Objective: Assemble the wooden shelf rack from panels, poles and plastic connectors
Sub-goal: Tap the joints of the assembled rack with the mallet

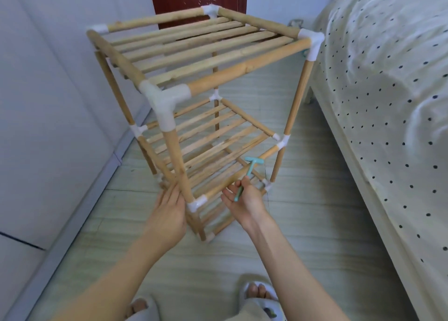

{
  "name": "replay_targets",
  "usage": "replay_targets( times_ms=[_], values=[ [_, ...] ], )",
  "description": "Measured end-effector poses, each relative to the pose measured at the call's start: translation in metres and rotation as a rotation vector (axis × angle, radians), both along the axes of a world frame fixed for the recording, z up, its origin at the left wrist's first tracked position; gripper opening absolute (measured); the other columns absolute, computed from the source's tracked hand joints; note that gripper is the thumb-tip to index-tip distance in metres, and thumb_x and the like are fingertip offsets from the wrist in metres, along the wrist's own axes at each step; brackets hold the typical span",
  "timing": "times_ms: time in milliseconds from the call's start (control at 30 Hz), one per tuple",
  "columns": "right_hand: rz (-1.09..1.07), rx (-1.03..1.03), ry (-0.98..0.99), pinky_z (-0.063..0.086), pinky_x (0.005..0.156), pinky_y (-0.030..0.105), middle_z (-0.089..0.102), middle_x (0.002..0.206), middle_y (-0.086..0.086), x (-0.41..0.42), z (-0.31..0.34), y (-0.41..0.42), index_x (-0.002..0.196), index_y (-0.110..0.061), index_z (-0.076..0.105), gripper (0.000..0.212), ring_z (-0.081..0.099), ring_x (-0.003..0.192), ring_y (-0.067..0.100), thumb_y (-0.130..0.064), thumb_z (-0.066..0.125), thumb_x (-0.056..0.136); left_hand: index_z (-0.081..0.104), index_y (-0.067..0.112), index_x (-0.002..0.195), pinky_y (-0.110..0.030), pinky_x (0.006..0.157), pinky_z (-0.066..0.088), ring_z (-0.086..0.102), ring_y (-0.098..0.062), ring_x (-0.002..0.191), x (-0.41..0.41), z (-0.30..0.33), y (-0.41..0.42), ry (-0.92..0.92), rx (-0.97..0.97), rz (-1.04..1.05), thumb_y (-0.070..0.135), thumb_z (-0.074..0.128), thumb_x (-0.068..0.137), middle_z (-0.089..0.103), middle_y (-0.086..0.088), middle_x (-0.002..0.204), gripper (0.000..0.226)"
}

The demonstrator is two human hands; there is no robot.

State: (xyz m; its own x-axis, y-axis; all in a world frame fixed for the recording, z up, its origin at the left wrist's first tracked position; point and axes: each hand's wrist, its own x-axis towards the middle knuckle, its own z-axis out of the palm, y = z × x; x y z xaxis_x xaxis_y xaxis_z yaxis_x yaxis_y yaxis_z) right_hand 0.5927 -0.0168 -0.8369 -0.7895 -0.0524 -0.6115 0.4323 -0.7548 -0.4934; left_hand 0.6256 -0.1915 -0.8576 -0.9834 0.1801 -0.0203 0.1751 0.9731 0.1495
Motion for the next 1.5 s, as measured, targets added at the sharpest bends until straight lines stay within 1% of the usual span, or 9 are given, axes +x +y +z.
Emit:
replay_targets(
  times_ms=[133, 267, 467, 600, 800, 967, 1100, 1200, 1500],
  values=[
    [-0.103, -0.05, 0.07, 0.032, 0.107, 0.036, 0.038, 0.069, 0.004, -0.023, -0.003, 0.019, 0.066, -0.015, 0.037, 0.042, 0.044, 0.068, 0.02, -0.03, 0.027, 0.103, -0.011, 0.014, 0.148, -0.043, 0.113, -0.017, -0.018, -0.016, 0.143, -0.022, -0.014, 0.017, -0.046, -0.092, -0.11, 0.015, 0.034, 0.094, -0.014, 0.0, 0.157, 0.07],
    [-0.161, 0.11, 0.126, 0.044, 0.097, 0.035, 0.058, 0.095, 0.014, -0.043, -0.007, 0.058, 0.069, -0.014, 0.037, 0.041, 0.057, 0.096, 0.026, -0.027, 0.022, 0.104, -0.004, 0.028, 0.15, -0.051, 0.11, -0.02, -0.021, -0.016, 0.142, -0.059, -0.013, 0.054, -0.107, -0.049, -0.247, 0.028, 0.019, 0.102, -0.012, 0.011, 0.157, 0.053],
    [-0.36, 0.548, 0.122, 0.026, 0.036, 0.018, 0.022, 0.037, -0.009, -0.013, -0.036, 0.093, 0.071, -0.015, 0.033, 0.036, 0.021, 0.033, 0.007, -0.027, 0.021, 0.103, -0.009, 0.03, 0.148, -0.056, 0.11, -0.017, -0.024, -0.021, 0.141, -0.107, -0.016, 0.1, -0.172, -0.169, -0.404, 0.03, 0.017, 0.102, -0.021, 0.012, 0.155, 0.053],
    [-0.132, 0.658, 0.111, 0.021, 0.034, 0.017, 0.022, 0.037, -0.01, 0.011, -0.051, 0.109, 0.073, -0.012, 0.041, 0.036, 0.018, 0.032, 0.005, -0.026, 0.026, 0.103, -0.014, 0.027, 0.148, -0.046, 0.113, -0.019, -0.021, -0.014, 0.142, -0.119, -0.022, 0.13, -0.086, -0.054, -0.417, 0.025, 0.019, 0.101, -0.018, 0.01, 0.156, 0.057],
    [-0.701, 0.494, 0.156, 0.025, 0.038, 0.017, 0.027, 0.042, -0.01, 0.022, -0.045, 0.128, 0.071, -0.019, 0.034, 0.038, 0.025, 0.036, 0.009, -0.031, 0.02, 0.103, -0.026, 0.029, 0.141, -0.042, 0.112, -0.019, -0.019, -0.016, 0.143, -0.12, -0.037, 0.087, 0.062, -0.038, -0.269, 0.028, 0.029, 0.097, -0.016, 0.004, 0.157, 0.07],
    [-0.171, 0.315, 0.099, 0.016, 0.034, 0.011, 0.02, 0.041, -0.01, 0.035, -0.065, 0.075, 0.069, -0.017, 0.032, 0.04, 0.016, 0.031, 0.005, -0.036, 0.023, 0.102, -0.038, 0.033, 0.131, -0.043, 0.112, -0.019, -0.022, -0.016, 0.142, -0.117, -0.036, 0.086, 0.033, -0.095, -0.222, 0.023, 0.043, 0.09, -0.026, 0.006, 0.154, 0.091],
    [-0.582, 0.347, 0.151, 0.019, 0.036, 0.016, 0.024, 0.039, -0.01, 0.021, -0.054, 0.087, 0.07, -0.018, 0.03, 0.039, 0.021, 0.038, 0.011, -0.033, 0.02, 0.104, -0.04, 0.034, 0.127, -0.043, 0.112, -0.02, -0.023, -0.016, 0.141, -0.117, -0.034, 0.087, 0.006, -0.112, -0.223, 0.021, 0.045, 0.089, -0.028, 0.006, 0.153, 0.094],
    [-0.27, 0.451, 0.107, 0.021, 0.035, 0.017, 0.025, 0.04, -0.008, 0.024, -0.061, 0.065, 0.069, -0.016, 0.031, 0.039, 0.024, 0.033, 0.01, -0.031, 0.02, 0.104, -0.044, 0.035, 0.122, -0.043, 0.111, -0.021, -0.024, -0.016, 0.141, -0.117, -0.032, 0.088, -0.003, -0.129, -0.22, 0.018, 0.047, 0.087, -0.03, 0.006, 0.152, 0.099],
    [-0.285, 0.442, 0.084, 0.02, 0.035, 0.017, 0.025, 0.038, -0.01, 0.029, -0.072, 0.059, 0.067, -0.016, 0.031, 0.04, 0.024, 0.032, 0.009, -0.028, 0.021, 0.104, -0.041, 0.033, 0.127, -0.043, 0.111, -0.021, -0.023, -0.017, 0.142, -0.118, -0.03, 0.089, -0.023, -0.136, -0.224, 0.012, 0.048, 0.082, -0.03, 0.005, 0.152, 0.102]
  ],
)
